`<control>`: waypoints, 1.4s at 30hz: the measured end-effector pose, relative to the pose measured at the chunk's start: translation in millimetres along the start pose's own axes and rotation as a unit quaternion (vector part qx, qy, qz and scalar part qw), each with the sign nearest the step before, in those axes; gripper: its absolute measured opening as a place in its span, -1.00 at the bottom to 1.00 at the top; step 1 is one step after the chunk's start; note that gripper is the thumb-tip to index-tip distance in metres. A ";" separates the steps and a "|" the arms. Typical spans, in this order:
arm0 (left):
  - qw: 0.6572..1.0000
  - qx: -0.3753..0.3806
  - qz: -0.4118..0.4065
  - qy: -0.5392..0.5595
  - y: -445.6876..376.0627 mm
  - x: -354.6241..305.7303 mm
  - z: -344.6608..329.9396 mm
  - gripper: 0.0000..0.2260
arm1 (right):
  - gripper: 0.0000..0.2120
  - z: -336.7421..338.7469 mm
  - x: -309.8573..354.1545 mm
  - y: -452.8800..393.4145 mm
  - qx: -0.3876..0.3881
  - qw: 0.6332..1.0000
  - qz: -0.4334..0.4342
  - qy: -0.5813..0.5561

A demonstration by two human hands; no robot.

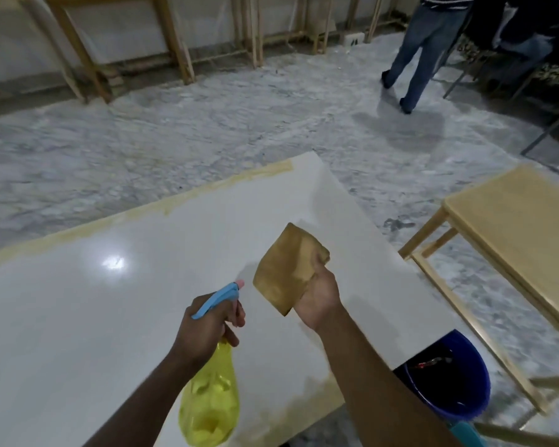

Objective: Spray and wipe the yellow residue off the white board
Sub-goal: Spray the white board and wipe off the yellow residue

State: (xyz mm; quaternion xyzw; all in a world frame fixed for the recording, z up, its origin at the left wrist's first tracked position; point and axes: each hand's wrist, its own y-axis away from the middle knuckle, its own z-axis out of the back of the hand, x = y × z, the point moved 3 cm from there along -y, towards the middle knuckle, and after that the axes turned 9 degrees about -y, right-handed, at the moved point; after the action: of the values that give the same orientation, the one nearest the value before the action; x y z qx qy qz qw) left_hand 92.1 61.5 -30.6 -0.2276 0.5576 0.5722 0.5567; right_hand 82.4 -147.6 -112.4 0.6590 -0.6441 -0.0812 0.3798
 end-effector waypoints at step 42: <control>0.981 -0.034 -0.062 0.181 -277.9 -4.8 77.6 -0.82 | -0.42 -126.6 97.4 -429.0 -0.241 0.506 0.118 0.820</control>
State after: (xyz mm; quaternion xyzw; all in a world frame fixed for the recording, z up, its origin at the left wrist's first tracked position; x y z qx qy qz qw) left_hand 369.0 61.6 -112.0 -0.3800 0.6139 0.5051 0.4729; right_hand 510.9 -236.9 -246.3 0.2329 -0.0724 0.3890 0.8884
